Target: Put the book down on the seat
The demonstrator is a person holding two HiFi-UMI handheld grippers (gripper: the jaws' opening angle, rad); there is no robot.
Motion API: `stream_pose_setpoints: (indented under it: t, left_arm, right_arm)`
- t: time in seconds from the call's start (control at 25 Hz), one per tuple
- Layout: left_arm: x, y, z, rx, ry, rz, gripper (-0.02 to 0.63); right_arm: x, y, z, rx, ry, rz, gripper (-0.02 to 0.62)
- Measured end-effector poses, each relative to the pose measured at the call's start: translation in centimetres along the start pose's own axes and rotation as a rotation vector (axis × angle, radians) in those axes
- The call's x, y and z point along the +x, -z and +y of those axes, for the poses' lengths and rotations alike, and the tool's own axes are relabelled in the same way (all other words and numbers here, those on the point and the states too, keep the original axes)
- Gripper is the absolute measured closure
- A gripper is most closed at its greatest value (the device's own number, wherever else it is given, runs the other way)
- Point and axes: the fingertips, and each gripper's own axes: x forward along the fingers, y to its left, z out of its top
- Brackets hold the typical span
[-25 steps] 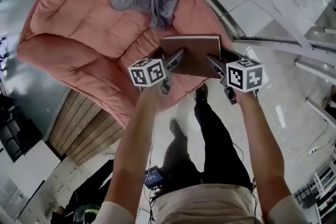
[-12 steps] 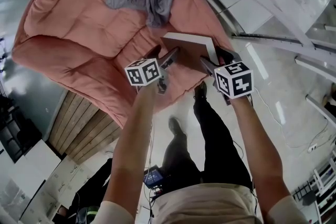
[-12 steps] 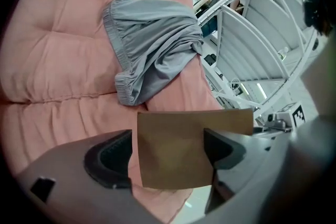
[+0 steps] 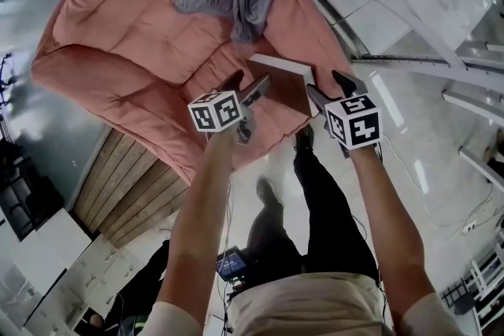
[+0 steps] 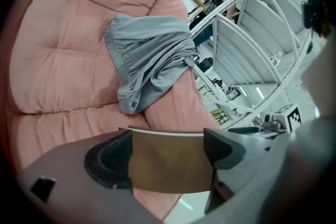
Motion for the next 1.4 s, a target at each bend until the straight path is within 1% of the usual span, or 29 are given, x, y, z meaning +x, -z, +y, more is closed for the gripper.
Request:
stream_pose_setpoints:
  t: [0.16,0.32,0.44,0.6,0.72,0.84,0.92,1.04,1.12,1.28,1.4]
  left_arm:
    - [-1.3,-0.9,-2.2,0.023,0.012,-0.013,0.209]
    - [-4.3,-2.4,-4.8,0.068,0.03,-0.042,0.209]
    - [-7.0,-4.0,-7.6,0.118,0.055,-0.069,0.209]
    - [-11.3,-7.1,-12.7,0.217,0.119,-0.125,0.21]
    - [-15.6,-9.3,-16.7,0.284,0.167,-0.183,0.21]
    - [-20.2,-11.4,-20.1,0.326,0.205,-0.245,0.212]
    - [-23.3,-12.4,-22.3,0.361,0.225,-0.277,0.213]
    - [-27.9,-13.4,-25.3,0.419,0.249,-0.322,0.218]
    - [-31.2,-13.9,-27.2,0.458,0.261,-0.355,0.238]
    - [-37.8,-14.7,-30.7,0.528,0.284,-0.433,0.34]
    - [-42.3,-15.0,-33.2,0.575,0.28,-0.474,0.397]
  right_arm:
    - [-2.2,-1.3,-0.1,-0.001,0.004,-0.035,0.327]
    - [-5.2,-3.3,1.6,-0.002,-0.009,-0.091,0.339]
    - [-8.1,-5.2,3.4,-0.003,-0.034,-0.141,0.375]
    - [-13.1,-8.7,5.6,-0.017,-0.05,-0.224,0.438]
    - [-17.0,-10.9,7.9,-0.037,-0.065,-0.284,0.514]
    - [-20.7,-12.6,10.5,-0.066,-0.077,-0.331,0.571]
    - [-23.1,-13.4,12.3,-0.088,-0.083,-0.357,0.594]
    - [-26.4,-14.4,14.9,-0.121,-0.102,-0.394,0.601]
    - [-28.6,-15.0,16.8,-0.141,-0.115,-0.42,0.601]
    - [-33.2,-15.7,20.6,-0.177,-0.143,-0.474,0.601]
    - [-36.2,-16.1,23.6,-0.206,-0.172,-0.513,0.601]
